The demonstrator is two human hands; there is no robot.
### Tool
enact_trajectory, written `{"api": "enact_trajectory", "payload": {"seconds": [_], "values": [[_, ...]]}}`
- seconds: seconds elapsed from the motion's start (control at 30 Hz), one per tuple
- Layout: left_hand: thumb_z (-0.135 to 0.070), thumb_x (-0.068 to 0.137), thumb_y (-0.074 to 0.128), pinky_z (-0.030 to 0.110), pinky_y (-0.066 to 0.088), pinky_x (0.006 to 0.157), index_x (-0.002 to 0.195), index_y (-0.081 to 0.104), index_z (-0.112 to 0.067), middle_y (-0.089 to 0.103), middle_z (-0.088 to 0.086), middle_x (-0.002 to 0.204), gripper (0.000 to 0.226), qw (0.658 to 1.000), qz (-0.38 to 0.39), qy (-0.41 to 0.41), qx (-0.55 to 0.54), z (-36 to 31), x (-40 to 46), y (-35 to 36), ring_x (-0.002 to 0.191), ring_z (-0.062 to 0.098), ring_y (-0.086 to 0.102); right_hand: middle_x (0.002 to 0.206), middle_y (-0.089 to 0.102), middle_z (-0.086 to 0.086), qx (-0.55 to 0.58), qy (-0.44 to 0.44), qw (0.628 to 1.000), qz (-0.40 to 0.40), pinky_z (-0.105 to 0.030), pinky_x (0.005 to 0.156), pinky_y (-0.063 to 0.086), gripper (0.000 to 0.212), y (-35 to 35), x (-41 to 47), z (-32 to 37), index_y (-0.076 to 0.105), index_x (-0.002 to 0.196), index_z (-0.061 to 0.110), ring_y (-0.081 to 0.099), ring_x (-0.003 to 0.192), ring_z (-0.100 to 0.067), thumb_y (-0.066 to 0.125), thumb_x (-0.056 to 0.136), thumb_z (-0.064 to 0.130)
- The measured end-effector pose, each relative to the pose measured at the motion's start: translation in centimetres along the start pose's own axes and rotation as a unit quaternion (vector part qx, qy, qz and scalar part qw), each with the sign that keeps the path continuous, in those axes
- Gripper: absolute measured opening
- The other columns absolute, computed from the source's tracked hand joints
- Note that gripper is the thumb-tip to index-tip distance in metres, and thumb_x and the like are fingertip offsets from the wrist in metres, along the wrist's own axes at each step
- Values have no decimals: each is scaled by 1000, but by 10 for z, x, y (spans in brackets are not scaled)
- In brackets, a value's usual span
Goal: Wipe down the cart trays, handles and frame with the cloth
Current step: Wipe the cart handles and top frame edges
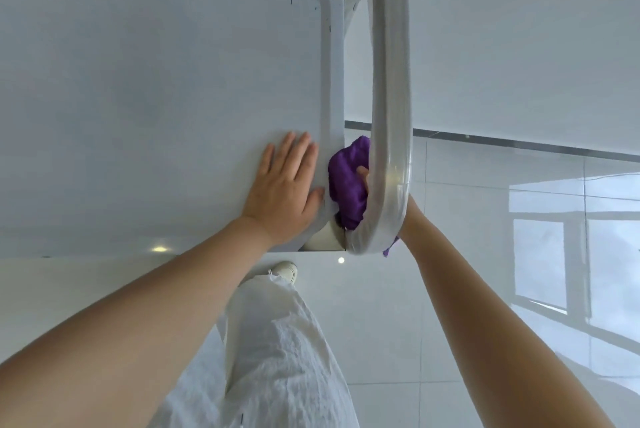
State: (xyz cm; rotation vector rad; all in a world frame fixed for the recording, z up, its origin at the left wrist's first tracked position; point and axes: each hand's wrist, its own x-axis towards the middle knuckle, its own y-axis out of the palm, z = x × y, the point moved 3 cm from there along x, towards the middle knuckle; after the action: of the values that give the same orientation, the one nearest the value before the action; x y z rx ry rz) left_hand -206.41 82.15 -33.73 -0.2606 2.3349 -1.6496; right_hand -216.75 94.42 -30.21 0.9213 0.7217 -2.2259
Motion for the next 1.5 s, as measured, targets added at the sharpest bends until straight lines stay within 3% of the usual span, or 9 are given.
{"api": "enact_trajectory", "payload": {"seconds": [0.13, 0.3, 0.43, 0.53, 0.63, 0.8, 0.9, 1.1, 1.5], "values": [[-20, 81, 37, 52, 24, 105, 124, 53, 6, 52, 21, 131, 53, 999, -19, 23, -38, -1, -8, -9, 125, 38, 46, 70, 53, 1, 82, -73, 976, -189, -39, 66, 49, 28, -18, -29, -38, 56, 87, 9, 53, 69, -20, 39, 88, 31], [-24, 81, 36, 56, 26, 102, 121, 56, 0, 56, 16, 127, 51, 999, 0, 22, -23, 15, -38, -23, 120, 33, 52, 84, 56, 8, 274, -34, 908, -314, -23, 67, 45, 23, 3, -90, -90, 55, 92, 28, 55, 77, -11, 33, 100, 26], [-24, 82, 37, 60, 35, 97, 121, 57, 0, 56, 18, 127, 50, 998, 32, 44, -34, 29, -75, -24, 118, 37, 53, 112, 60, 8, 369, -11, 869, -330, -30, 84, 47, 24, 56, -111, -101, 52, 116, 37, 59, 101, -12, 35, 100, 33], [-24, 83, 39, 56, 37, 97, 122, 57, 0, 55, 18, 128, 50, 996, 42, 76, -33, 37, -96, -28, 120, 36, 51, 120, 58, 13, 269, -61, 896, -348, -37, 100, 43, 24, 102, -115, -94, 49, 118, 46, 56, 111, -5, 38, 100, 35], [-26, 82, 39, 56, 38, 97, 123, 56, 0, 55, 18, 129, 51, 995, 50, 75, -36, 53, -111, -32, 121, 36, 51, 136, 45, 2, 206, -93, 923, -312, -40, 107, 36, 50, 139, -110, -87, 40, 136, 25, 42, 124, -7, 44, 87, 36], [-25, 81, 38, 50, 36, 101, 124, 54, 0, 54, 18, 129, 52, 996, 42, 67, -42, 83, -129, -35, 123, 35, 47, 148, 14, -14, 0, -167, 943, -287, -32, 104, 36, 88, 146, -98, -82, 10, 143, 36, 25, 134, -22, 51, 77, -3], [-25, 80, 38, 43, 24, 104, 124, 53, 1, 53, 18, 130, 53, 996, 40, 67, -42, 98, -139, -34, 125, 31, 38, 125, 35, -17, -326, -297, 825, -353, -42, 91, 42, 76, 121, -92, -78, 36, 139, 13, 37, 104, -29, 69, 71, 8], [-26, 78, 38, 56, 31, 99, 127, 51, -2, 50, 18, 133, 57, 999, 28, 36, 2, 129, -149, -39, 127, 34, 42, 141, 42, -25, -597, -407, 649, -238, -53, 101, 35, 80, 97, -49, -68, 34, 139, 13, 42, 126, -43, 71, 74, 42], [-57, 60, 30, 55, -2, 106, 145, 14, -3, 9, 10, 153, 102, 995, 80, -45, 34, 136, -158, -29, 139, 30, 6, 137, 47, -25, -580, -436, 655, -208, -55, 99, 38, 85, 127, -37, -56, 34, 138, 13, 46, 123, -45, 78, 72, 43]]}}
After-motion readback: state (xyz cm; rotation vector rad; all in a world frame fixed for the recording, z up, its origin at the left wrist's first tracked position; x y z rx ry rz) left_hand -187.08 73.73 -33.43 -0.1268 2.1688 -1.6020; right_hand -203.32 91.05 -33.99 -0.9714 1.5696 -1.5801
